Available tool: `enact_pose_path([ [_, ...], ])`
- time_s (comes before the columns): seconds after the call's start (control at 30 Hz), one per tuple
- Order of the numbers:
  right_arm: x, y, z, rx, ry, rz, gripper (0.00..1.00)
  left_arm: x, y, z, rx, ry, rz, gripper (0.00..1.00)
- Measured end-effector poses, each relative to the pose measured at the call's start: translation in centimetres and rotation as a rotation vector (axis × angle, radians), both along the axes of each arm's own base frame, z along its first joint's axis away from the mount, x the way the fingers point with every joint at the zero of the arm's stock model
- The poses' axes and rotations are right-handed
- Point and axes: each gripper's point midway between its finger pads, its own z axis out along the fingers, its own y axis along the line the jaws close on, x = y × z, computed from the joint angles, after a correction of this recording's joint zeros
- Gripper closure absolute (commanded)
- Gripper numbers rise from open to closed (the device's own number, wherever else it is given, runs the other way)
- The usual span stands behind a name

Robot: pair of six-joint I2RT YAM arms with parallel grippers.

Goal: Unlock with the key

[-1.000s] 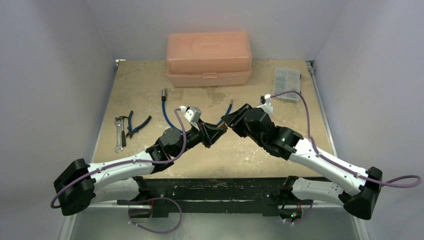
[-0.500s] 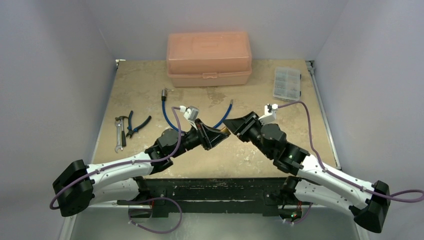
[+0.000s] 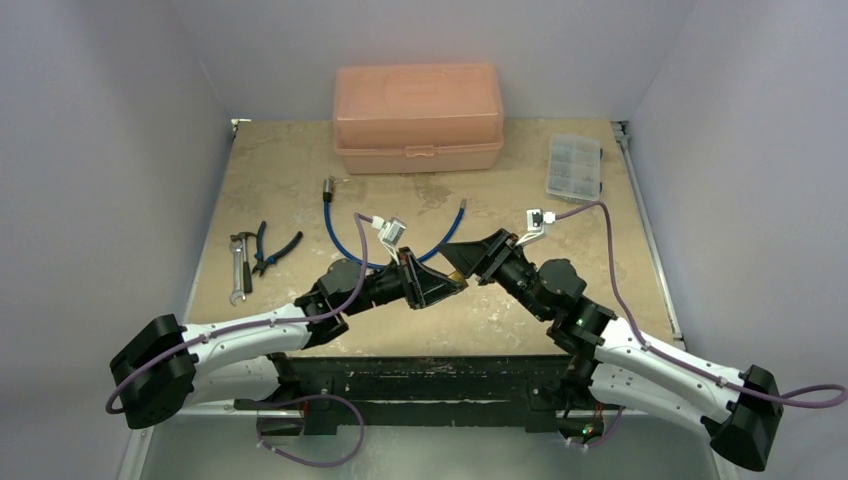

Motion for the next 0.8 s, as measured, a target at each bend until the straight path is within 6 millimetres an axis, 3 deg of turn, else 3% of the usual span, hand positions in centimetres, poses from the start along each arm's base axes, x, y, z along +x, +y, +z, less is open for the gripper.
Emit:
enact_pose_path([
  [0.27, -0.7, 1.4, -0.3, -0.056, -0.024, 0.086, 0.32, 0.0, -0.3, -1.5, 0.037, 0.016, -0.013, 1.00],
  [0.8, -1.1, 1.2, -0.2, -0.077, -0.034, 0.097, 0.38, 0.1, 1.3, -0.8, 0.021, -0.035, 0.049, 1.00],
])
